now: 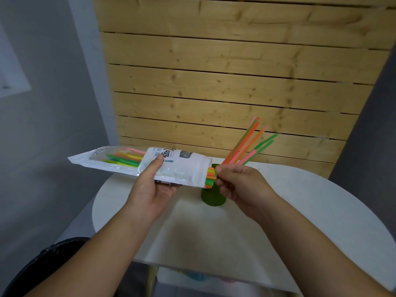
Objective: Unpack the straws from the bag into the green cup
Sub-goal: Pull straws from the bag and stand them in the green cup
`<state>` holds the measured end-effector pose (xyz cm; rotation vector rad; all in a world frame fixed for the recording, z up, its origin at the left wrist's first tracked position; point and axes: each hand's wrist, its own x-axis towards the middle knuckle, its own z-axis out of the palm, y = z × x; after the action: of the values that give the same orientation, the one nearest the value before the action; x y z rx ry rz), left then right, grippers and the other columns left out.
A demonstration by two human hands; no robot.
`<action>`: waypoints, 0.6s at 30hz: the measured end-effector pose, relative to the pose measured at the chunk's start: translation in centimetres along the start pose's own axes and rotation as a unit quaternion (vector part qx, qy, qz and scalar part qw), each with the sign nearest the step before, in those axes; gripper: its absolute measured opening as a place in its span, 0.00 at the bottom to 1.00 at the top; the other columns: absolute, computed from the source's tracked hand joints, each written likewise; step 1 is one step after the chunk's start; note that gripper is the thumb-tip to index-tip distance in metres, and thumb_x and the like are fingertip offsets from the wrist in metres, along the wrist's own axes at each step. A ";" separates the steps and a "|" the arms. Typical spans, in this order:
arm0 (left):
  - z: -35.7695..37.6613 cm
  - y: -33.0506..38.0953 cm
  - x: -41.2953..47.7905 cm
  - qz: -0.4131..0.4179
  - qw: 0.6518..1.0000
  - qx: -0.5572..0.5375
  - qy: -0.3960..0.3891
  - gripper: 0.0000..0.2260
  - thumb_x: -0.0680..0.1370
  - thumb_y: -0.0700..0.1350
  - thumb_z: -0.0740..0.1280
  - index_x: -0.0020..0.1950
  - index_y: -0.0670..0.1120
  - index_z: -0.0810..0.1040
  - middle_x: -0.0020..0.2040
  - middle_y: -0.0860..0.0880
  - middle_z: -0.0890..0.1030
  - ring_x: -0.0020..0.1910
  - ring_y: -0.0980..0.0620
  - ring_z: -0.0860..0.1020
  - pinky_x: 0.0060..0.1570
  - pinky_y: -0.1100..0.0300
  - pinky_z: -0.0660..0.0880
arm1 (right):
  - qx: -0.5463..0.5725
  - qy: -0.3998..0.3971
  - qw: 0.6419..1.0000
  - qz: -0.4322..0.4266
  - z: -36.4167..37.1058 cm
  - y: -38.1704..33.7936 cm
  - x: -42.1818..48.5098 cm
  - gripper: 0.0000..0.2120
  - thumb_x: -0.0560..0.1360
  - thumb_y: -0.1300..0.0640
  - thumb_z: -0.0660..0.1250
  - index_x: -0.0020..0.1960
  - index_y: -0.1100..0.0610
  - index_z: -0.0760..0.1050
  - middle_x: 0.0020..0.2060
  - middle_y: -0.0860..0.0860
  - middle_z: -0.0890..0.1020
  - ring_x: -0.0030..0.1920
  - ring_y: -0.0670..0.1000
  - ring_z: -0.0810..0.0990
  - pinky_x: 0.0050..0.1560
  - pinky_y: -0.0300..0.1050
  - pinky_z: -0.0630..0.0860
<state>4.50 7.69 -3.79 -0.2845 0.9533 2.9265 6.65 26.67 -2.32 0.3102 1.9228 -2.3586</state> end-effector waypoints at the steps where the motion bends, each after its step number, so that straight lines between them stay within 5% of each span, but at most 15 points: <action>1: 0.0 0.1 0.0 0.001 1.000 0.000 0.000 0.09 0.78 0.39 0.70 0.58 0.45 0.78 0.50 0.43 0.88 0.50 0.45 0.86 0.52 0.43 0.82 | 0.004 0.000 1.000 -0.001 -0.1 -0.1 0.1 0.04 0.77 0.62 0.70 0.49 0.61 0.83 0.33 0.55 0.81 0.31 0.47 0.79 0.31 0.37 0.77; 7: 0.1 -0.1 0.0 0.002 1.000 0.007 -0.006 0.08 0.79 0.39 0.70 0.58 0.45 0.78 0.52 0.43 0.87 0.51 0.45 0.86 0.53 0.43 0.82 | -0.021 -0.005 1.000 0.013 0.2 -0.4 -0.2 0.13 0.76 0.48 0.71 0.50 0.59 0.81 0.36 0.54 0.81 0.31 0.48 0.78 0.30 0.41 0.75; 18: 0.0 0.2 -0.1 -0.002 1.000 0.007 0.005 0.09 0.78 0.39 0.70 0.58 0.45 0.78 0.53 0.42 0.87 0.52 0.45 0.86 0.52 0.43 0.82 | -0.060 0.013 0.997 -0.041 -0.6 -0.6 0.2 0.07 0.75 0.62 0.72 0.52 0.63 0.82 0.36 0.57 0.83 0.31 0.47 0.80 0.30 0.38 0.76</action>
<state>4.59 7.53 -3.68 -0.2996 0.9720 2.9177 6.42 27.36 -1.92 0.2596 2.1179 -2.2865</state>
